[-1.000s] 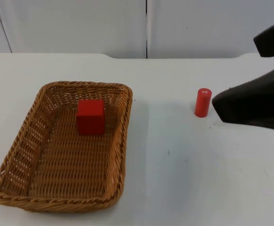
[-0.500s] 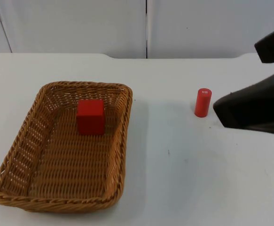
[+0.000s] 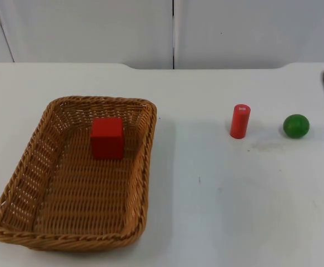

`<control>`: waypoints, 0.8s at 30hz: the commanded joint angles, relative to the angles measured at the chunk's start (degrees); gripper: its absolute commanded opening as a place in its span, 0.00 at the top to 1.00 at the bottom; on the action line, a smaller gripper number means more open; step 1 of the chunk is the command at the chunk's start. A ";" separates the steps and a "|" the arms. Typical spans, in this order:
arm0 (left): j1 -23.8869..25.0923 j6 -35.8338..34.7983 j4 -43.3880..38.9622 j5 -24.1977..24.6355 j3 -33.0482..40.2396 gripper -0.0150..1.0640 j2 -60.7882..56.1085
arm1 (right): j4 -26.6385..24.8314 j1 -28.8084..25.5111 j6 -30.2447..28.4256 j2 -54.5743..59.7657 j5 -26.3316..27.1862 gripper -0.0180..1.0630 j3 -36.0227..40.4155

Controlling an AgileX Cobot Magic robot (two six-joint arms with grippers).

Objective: Pick up the basket with the left hand and place the object to the left of the red cylinder into the basket with the right hand.

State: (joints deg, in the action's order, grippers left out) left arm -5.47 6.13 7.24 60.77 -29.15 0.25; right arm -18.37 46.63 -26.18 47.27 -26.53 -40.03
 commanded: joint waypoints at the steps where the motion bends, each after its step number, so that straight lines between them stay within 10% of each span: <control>1: -0.40 -0.55 -0.75 0.92 0.85 0.31 -0.25 | 0.22 -0.14 0.05 -2.56 -0.62 0.01 2.18; 24: -0.40 -3.58 -3.44 0.92 0.82 0.31 -0.25 | 12.59 -0.14 18.26 -29.83 -17.67 0.01 8.58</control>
State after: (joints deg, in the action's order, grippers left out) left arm -5.47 2.98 4.25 61.67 -28.55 0.25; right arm -6.69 46.63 -9.33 18.36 -42.77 -31.61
